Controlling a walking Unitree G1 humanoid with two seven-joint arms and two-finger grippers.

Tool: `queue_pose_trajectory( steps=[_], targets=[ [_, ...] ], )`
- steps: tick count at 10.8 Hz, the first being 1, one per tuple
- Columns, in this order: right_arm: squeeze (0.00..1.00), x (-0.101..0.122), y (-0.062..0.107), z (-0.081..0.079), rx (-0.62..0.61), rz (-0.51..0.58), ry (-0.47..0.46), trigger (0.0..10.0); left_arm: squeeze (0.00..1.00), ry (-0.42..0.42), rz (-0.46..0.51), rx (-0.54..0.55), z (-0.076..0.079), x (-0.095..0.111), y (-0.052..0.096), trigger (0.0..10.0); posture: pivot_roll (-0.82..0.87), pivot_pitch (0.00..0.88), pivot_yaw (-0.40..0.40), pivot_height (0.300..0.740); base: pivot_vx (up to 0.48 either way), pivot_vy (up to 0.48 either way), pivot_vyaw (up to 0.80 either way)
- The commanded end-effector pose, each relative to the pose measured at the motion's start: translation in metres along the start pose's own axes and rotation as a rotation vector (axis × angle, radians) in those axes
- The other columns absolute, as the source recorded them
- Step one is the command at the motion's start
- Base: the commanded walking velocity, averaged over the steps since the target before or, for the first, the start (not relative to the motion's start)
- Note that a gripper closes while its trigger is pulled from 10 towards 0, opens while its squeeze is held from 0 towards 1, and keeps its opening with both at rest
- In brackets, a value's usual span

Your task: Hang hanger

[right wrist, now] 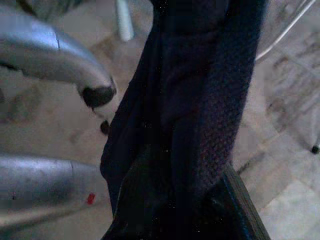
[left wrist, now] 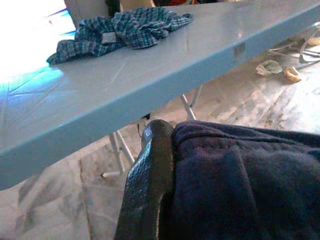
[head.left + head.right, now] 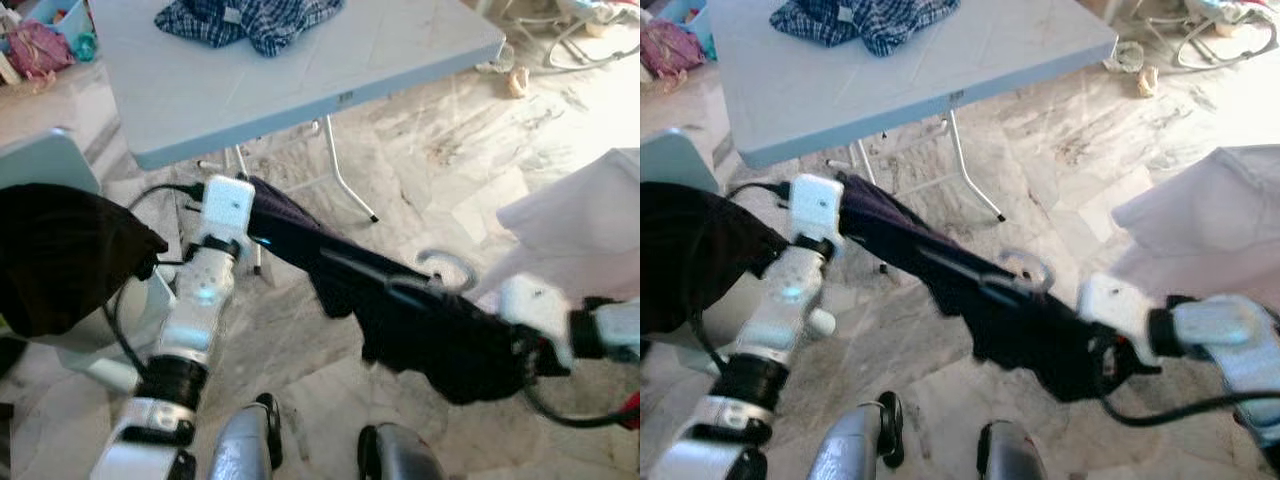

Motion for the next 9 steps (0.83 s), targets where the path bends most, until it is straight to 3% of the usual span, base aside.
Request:
queue_pose_trajectory(
  steps=[1, 2, 3, 4, 5, 6, 7, 9],
  targets=[
    [0.00, 0.011, 0.021, 0.002, 0.005, 0.019, 0.015, 10.0, 0.00, 0.015, -0.069, 0.072, -0.026, -0.017, 0.001, 1.6, -0.11, 0.179, 0.002, 0.740, 0.000, 0.000, 0.00],
    [0.00, 0.031, 0.034, 0.002, 0.017, 0.108, 0.031, 10.0, 0.00, 0.012, -0.082, 0.046, -0.021, -0.020, 0.002, 1.6, -0.11, 0.181, 0.004, 0.740, 0.000, 0.000, 0.00],
    [0.00, 0.059, 0.047, -0.003, 0.063, 0.211, 0.050, 10.0, 0.00, 0.018, -0.104, 0.017, -0.014, -0.026, 0.003, 0.8, -0.12, 0.183, 0.004, 0.740, 0.000, 0.000, 0.00],
    [0.00, 0.065, 0.048, -0.004, 0.073, 0.233, 0.056, 10.0, 0.00, 0.024, -0.108, 0.007, -0.012, -0.027, 0.003, 0.0, -0.12, 0.185, 0.005, 0.740, 0.000, 0.000, 0.00],
    [0.00, 0.079, 0.046, -0.008, 0.087, 0.306, 0.068, 10.0, 0.00, 0.037, -0.116, -0.033, -0.004, -0.030, 0.004, 0.0, -0.12, 0.185, 0.005, 0.740, 0.000, 0.000, 0.00],
    [0.00, 0.084, 0.045, -0.014, 0.117, 0.341, 0.059, 10.0, 0.00, 0.108, -0.134, -0.055, 0.002, -0.033, 0.006, 0.0, -0.12, 0.186, 0.004, 0.740, 0.000, 0.000, 0.00],
    [0.00, 0.086, 0.045, -0.014, 0.117, 0.358, 0.052, 10.0, 0.00, 0.118, -0.148, -0.058, 0.002, -0.035, 0.006, 0.0, -0.12, 0.186, 0.004, 0.740, 0.000, 0.000, 0.00],
    [0.00, 0.104, 0.034, 0.017, -0.079, 0.478, 0.055, 10.0, 0.00, 0.092, -0.110, -0.177, 0.025, -0.026, 0.009, 0.0, -0.11, 0.188, 0.004, 0.740, 0.000, 0.000, 0.00]
  ],
)
Point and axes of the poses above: a point about 5 cm out from each wrist's last joint towards the gripper, its own y axis pointing back from the gripper into the wrist, its own x axis along the axis of the wrist's last joint, z = x × y, the point moved 5 cm from there along -y, pointing out of the wrist towards the gripper, and after that the axes turned 12 degrees about -y, right-handed, at the moved point
